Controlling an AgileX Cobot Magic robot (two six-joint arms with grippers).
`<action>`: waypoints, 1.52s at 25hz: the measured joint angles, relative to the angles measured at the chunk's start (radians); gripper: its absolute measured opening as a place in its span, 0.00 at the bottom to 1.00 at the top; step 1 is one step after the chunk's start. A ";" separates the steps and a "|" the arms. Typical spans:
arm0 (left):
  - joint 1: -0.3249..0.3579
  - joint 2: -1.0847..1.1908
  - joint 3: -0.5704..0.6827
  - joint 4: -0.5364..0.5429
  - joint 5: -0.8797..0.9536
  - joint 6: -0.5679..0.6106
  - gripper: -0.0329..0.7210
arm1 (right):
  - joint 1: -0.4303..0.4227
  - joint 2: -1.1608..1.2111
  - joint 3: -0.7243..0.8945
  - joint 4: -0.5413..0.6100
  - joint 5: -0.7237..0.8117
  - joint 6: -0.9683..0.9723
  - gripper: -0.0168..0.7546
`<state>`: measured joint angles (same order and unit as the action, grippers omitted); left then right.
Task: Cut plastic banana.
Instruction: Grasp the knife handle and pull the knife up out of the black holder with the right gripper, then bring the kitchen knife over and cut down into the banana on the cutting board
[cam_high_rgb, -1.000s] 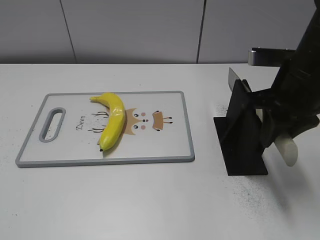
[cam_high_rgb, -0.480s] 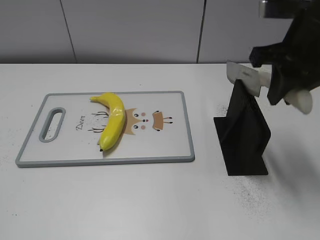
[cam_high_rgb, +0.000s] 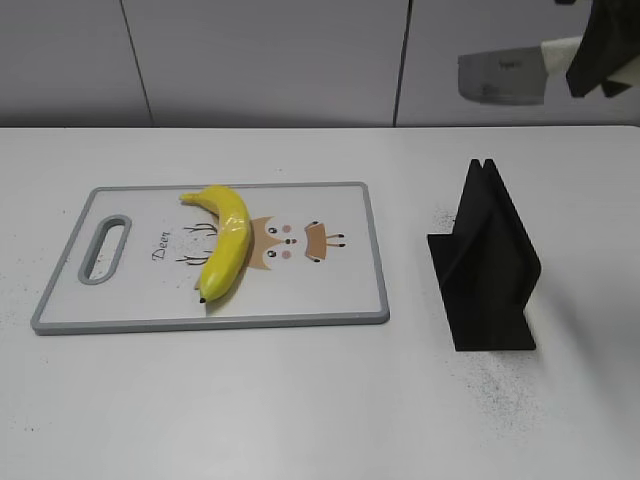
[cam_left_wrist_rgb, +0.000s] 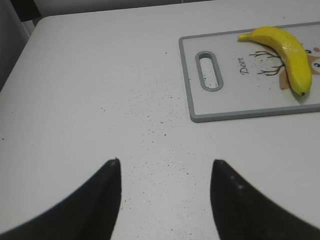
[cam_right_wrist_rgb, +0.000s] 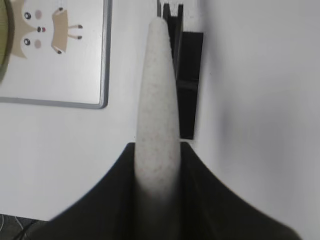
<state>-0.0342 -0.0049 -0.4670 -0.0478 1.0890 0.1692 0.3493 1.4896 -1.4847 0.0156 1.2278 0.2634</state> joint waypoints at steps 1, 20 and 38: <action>0.000 0.000 0.000 0.000 0.000 0.000 0.75 | 0.000 -0.003 -0.015 -0.002 0.000 0.000 0.24; 0.000 0.091 -0.053 -0.027 -0.033 0.000 0.75 | 0.000 -0.007 -0.114 0.013 -0.029 -0.207 0.24; 0.000 1.009 -0.467 -0.315 -0.302 0.511 0.75 | 0.000 0.279 -0.160 0.288 -0.158 -1.051 0.24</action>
<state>-0.0342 1.0037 -0.9344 -0.3630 0.7865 0.6805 0.3493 1.7684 -1.6448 0.3036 1.0702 -0.7877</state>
